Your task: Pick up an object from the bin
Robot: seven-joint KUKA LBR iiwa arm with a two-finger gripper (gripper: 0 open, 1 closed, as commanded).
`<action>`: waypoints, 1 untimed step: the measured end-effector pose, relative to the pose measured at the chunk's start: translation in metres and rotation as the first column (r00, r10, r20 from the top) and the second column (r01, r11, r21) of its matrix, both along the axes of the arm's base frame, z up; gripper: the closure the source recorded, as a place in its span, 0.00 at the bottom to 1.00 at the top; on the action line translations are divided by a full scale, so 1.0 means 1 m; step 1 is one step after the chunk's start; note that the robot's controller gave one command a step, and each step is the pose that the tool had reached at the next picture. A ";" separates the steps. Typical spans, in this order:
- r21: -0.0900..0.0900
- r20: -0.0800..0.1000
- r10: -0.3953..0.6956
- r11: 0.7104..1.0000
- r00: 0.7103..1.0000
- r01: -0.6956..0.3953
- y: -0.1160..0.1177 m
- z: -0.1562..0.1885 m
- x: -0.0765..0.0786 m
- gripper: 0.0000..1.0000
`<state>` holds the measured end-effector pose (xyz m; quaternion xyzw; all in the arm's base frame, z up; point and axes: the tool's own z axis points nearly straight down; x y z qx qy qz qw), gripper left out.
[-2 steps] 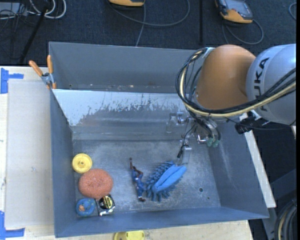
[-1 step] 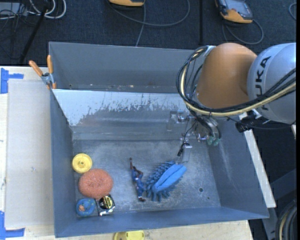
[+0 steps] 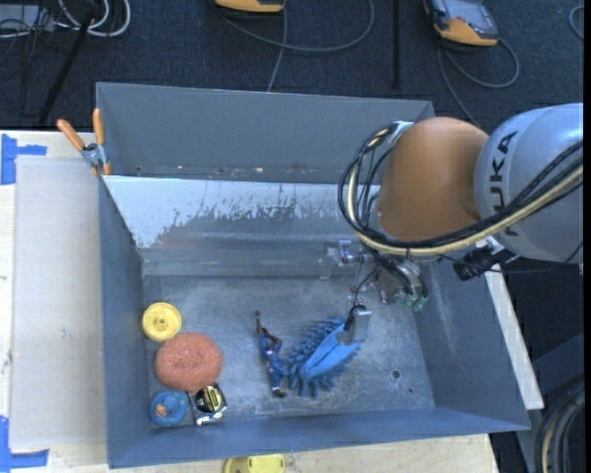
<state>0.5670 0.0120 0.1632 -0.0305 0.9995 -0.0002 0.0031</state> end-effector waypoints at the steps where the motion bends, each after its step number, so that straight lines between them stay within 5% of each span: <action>1: 0.000 -0.003 0.103 0.995 0.995 -0.103 -0.003 -0.059 -0.019 0.00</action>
Offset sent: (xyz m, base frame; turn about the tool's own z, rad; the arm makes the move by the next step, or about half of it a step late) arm -0.0561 -0.0028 -0.0932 -0.0426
